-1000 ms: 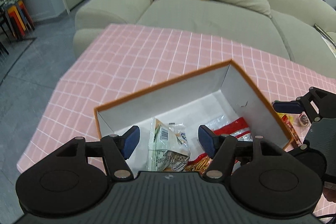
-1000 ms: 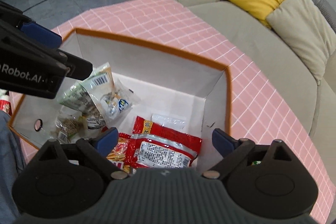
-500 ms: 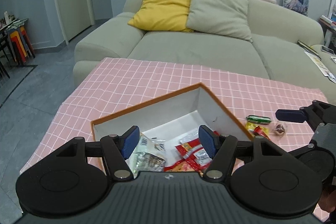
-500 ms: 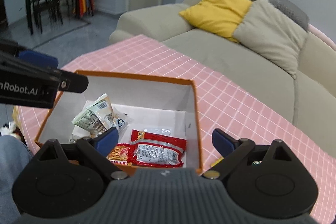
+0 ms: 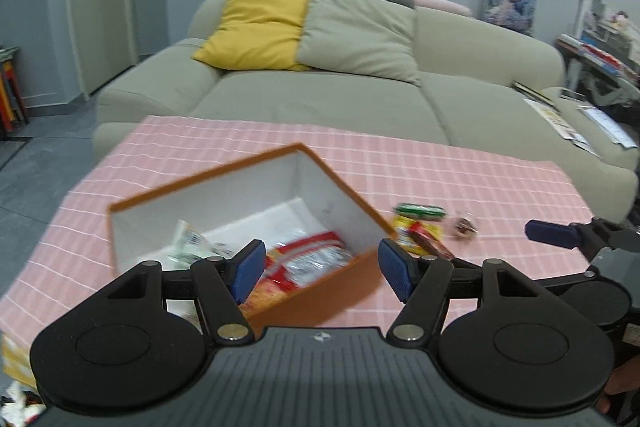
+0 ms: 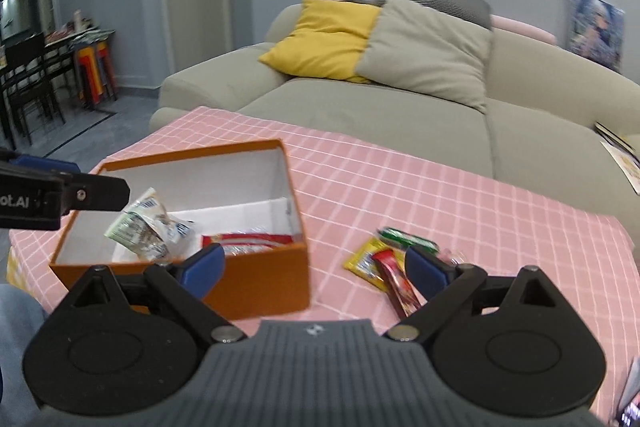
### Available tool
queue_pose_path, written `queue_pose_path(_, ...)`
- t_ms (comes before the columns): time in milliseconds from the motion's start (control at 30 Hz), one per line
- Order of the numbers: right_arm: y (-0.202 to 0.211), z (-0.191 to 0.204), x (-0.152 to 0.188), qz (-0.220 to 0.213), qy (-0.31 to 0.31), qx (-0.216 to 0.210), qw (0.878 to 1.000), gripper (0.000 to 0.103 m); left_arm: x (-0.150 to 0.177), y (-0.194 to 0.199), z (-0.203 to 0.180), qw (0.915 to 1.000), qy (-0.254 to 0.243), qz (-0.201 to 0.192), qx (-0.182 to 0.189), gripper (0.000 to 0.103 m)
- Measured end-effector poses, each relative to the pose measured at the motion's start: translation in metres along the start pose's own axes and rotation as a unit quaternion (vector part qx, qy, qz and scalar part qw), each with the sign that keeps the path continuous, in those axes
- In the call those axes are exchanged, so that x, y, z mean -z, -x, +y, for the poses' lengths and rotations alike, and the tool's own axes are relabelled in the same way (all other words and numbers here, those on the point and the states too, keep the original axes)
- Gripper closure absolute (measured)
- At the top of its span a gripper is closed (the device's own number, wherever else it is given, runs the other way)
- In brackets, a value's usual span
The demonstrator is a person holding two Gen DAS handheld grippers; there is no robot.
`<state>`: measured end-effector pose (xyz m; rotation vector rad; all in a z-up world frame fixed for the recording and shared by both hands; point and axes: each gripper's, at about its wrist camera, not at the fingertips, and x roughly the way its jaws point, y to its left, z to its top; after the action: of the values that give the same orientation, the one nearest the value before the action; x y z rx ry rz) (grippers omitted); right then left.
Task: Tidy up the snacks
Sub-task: 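Lift both tools out of the box toward the remaining snacks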
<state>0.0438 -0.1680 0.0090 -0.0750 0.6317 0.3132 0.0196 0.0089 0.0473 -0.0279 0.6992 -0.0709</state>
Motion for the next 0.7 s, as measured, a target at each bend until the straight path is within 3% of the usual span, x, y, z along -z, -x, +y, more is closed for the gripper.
queue_pose_path(367, 0.007, -0.043, 0.069, 0.034, -0.023, 0.066, 0.997, 0.011, 0.034, -0.034, -0.05, 0.9966, -0.038, 0.031, 0.066, 0.027)
queue_pose_path(700, -0.016, -0.076, 0.092, 0.078, -0.012, 0.091, 0.993, 0.024, 0.042, -0.072, -0.075, 0.993, -0.041, 0.071, 0.085, 0.029)
